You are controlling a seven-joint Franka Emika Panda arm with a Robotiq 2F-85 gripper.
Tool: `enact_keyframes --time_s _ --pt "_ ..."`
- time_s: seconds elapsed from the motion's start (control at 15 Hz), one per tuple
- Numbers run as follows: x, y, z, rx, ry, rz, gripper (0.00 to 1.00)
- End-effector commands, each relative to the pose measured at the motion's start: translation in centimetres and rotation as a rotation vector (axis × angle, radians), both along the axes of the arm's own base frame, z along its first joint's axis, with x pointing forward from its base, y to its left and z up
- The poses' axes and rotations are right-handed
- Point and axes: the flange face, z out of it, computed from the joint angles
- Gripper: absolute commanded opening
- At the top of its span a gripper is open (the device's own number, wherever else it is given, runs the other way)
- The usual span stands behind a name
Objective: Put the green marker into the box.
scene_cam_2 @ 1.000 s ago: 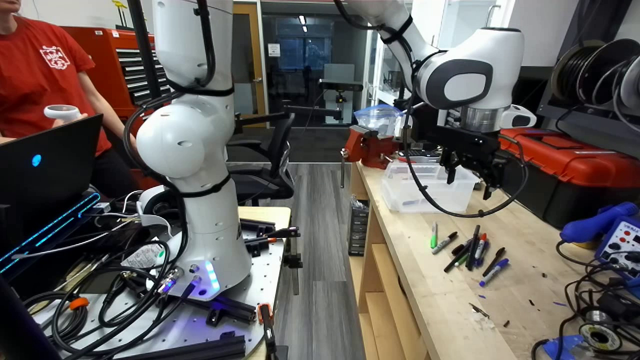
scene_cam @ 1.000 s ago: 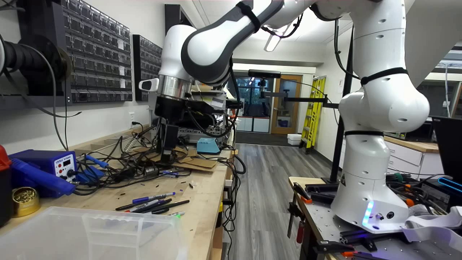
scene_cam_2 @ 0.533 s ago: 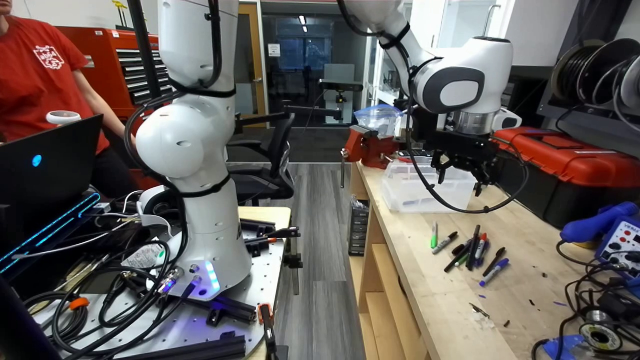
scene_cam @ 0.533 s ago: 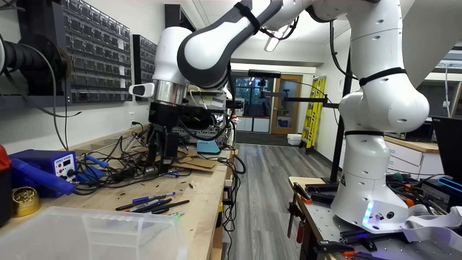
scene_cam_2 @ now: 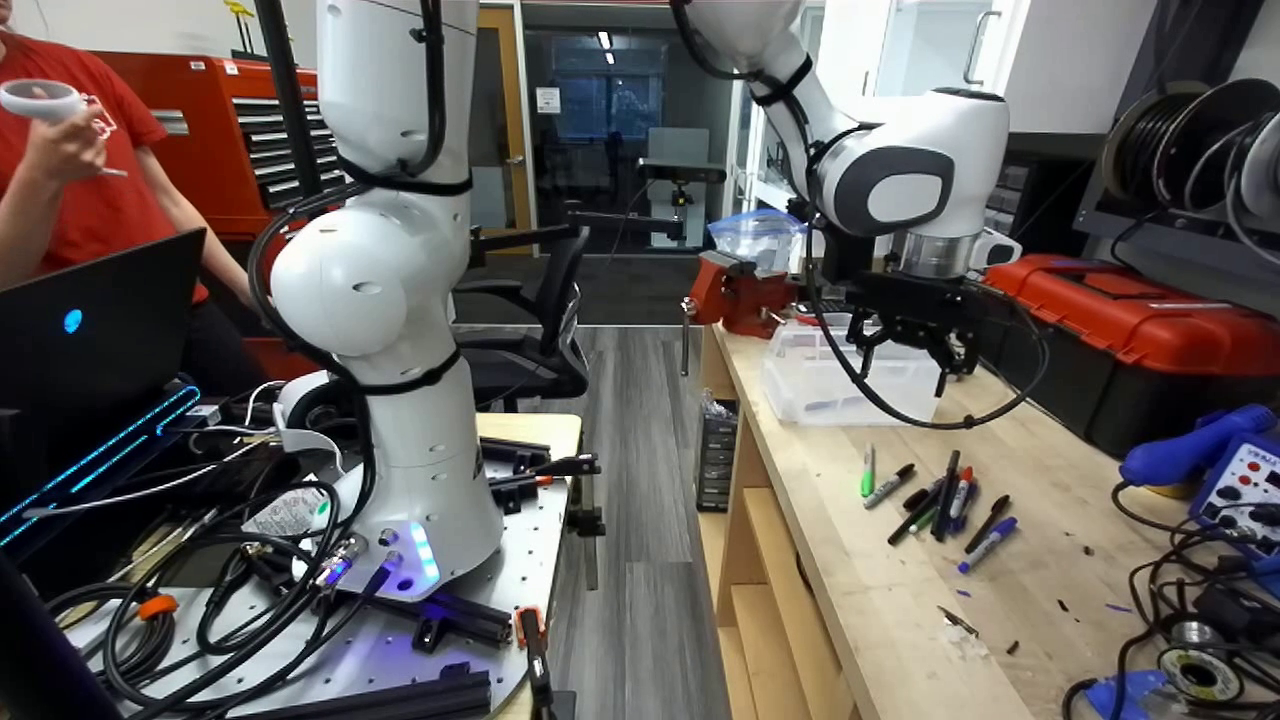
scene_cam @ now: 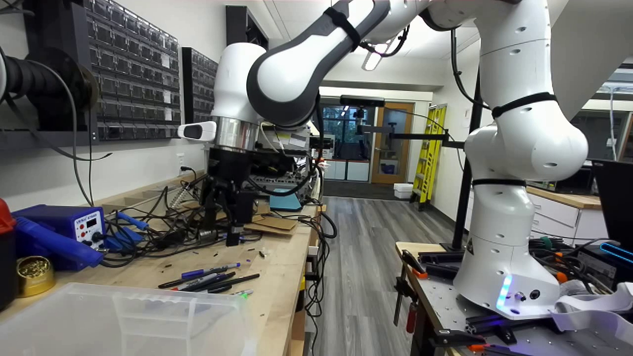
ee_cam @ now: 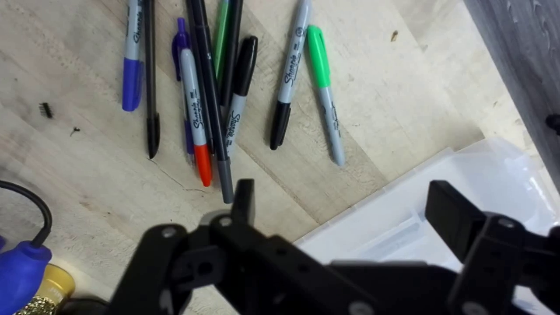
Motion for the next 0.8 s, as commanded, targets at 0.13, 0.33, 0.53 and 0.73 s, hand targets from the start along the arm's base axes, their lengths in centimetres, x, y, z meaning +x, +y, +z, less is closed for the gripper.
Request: enact_keyframes --time_s 0.13,0.33,0.53,0.73 --pt "0.0 0.0 0.0 0.000 0.001 0.000 1.00" --pt "-0.1 0.7 -0.7 -0.015 -0.021 0.036 1.00" --pt "-0.3 1.3 -1.3 -0.036 -0.051 0.071 1.00" --pt "-0.6 1.8 -2.2 -0.065 -0.087 0.114 1.00"
